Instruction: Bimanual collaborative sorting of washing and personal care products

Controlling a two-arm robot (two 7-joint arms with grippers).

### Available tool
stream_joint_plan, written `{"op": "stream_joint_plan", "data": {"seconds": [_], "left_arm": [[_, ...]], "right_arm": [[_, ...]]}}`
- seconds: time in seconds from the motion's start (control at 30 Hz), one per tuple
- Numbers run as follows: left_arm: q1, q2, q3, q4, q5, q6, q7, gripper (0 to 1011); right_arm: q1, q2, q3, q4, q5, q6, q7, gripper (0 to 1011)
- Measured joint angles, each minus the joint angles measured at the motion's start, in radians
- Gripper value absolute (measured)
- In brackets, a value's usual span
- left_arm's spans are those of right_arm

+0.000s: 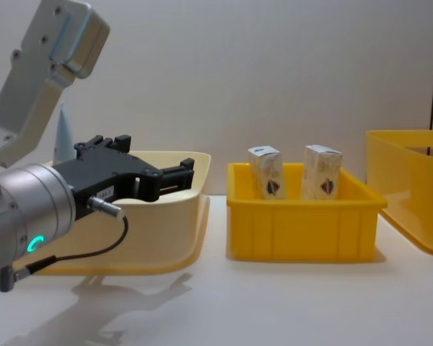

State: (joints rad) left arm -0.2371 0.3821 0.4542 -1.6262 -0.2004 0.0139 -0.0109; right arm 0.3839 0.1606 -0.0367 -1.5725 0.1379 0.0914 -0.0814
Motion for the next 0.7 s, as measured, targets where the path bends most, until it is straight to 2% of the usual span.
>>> {"op": "stream_joint_plan", "data": {"seconds": [0.37,0.7], "left_arm": [[0.0,0.0,0.0,0.0,0.0,0.0,0.0,1004],[0.0,0.0,0.0,0.0,0.0,0.0,0.0,1003]], "right_arm": [[-0.025,0.015,0.017,-0.006,-0.013,0.112,-0.003,434],[-0.018,0.013,0.003,0.067,-0.032,0.184,-0.001,434]]}}
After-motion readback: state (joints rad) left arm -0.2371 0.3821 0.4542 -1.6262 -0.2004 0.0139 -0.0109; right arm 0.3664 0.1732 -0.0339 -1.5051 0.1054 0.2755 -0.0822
